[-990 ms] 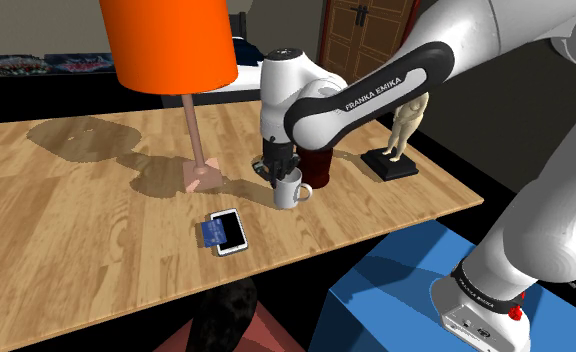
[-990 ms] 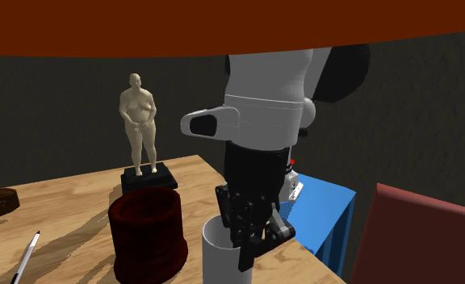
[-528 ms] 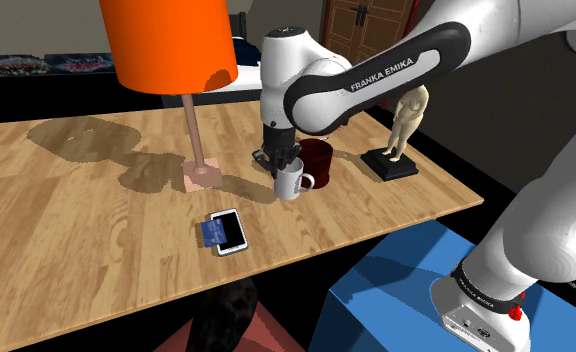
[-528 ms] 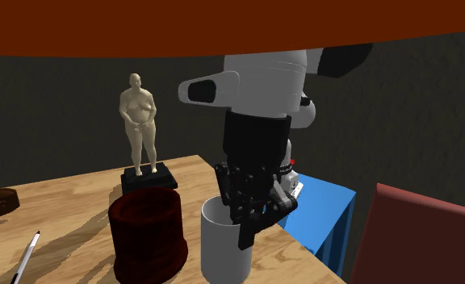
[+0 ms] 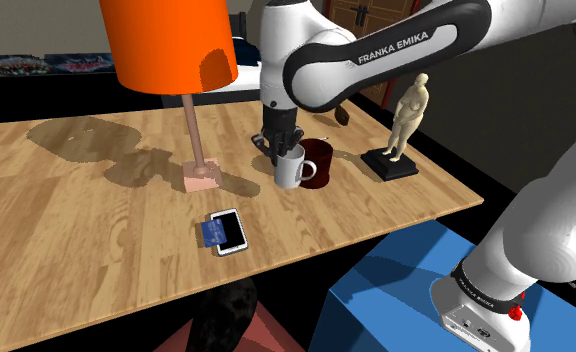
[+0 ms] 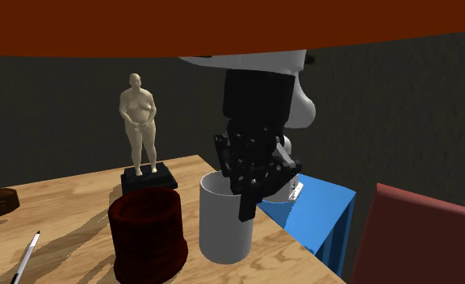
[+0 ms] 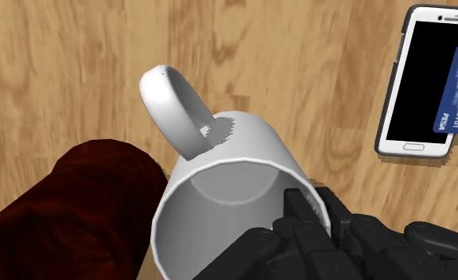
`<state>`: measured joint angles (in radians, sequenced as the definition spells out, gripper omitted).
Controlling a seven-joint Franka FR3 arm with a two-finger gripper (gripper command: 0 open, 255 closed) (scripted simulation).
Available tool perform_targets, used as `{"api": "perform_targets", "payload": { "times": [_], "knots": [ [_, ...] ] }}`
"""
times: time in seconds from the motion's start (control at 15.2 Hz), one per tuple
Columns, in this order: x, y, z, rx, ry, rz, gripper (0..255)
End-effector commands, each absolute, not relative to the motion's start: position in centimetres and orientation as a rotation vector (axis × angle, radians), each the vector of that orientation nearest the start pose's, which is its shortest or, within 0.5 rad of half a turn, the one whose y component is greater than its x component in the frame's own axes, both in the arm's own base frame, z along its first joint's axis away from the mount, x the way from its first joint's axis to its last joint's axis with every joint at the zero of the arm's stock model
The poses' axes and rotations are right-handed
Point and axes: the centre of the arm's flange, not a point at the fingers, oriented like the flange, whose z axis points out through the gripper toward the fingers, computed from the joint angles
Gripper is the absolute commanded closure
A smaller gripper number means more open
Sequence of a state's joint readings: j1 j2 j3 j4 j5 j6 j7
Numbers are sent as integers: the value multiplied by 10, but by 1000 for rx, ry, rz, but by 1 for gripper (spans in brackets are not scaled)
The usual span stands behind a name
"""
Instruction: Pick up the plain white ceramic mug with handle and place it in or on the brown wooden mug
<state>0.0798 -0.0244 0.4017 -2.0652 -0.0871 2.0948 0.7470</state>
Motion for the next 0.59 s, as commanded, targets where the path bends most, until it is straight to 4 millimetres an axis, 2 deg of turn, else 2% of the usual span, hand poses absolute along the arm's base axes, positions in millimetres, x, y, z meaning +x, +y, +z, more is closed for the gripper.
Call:
{"api": "perform_targets", "payload": {
  "times": [0.0, 0.53],
  "knots": [
    [488, 251, 458, -3159, 355, -146, 255],
    [488, 251, 500, -3159, 355, -146, 255]
  ]
}}
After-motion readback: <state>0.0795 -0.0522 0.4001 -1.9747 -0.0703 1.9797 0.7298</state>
